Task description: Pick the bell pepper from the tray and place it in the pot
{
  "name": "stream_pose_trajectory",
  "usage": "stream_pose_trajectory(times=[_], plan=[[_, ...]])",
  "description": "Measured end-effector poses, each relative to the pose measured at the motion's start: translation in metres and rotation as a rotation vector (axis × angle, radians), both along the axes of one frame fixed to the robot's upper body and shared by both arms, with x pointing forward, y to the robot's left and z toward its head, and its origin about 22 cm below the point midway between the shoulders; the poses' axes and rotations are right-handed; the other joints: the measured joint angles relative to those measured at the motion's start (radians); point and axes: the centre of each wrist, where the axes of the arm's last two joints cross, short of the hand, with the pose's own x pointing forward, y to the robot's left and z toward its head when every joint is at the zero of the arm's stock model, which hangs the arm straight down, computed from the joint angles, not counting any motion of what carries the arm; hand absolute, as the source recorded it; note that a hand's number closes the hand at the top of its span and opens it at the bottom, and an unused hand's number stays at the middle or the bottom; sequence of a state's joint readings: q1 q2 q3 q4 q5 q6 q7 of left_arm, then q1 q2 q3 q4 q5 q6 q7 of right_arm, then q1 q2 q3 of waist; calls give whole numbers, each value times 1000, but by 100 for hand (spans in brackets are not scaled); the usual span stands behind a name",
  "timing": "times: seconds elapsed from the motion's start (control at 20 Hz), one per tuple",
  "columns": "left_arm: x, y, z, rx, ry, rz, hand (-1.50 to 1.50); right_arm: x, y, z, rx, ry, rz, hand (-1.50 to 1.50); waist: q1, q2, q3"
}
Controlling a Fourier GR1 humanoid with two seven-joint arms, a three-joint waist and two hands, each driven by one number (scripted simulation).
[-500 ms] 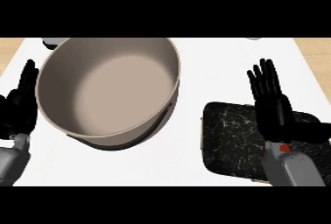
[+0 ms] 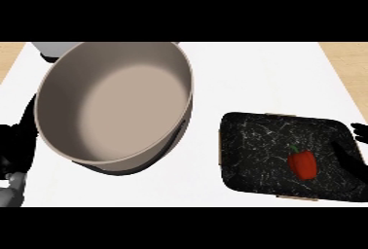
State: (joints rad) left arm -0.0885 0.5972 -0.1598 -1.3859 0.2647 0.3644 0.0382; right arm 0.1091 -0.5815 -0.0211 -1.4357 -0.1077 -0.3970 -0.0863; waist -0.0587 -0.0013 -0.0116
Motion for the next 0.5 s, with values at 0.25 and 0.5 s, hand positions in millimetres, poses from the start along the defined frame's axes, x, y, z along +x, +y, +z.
stream_pose_trajectory(times=[0.25, 0.5], plan=[[-21, -1, -18, 1, 51, -12, 0, -59, -17, -5, -265, -65, -74, -150, 9, -7, 7], [-26, -3, -12, -1, 54, -46, 0, -94, -10, 24, -327, 0, -60, -150, 34, -3, 9]])
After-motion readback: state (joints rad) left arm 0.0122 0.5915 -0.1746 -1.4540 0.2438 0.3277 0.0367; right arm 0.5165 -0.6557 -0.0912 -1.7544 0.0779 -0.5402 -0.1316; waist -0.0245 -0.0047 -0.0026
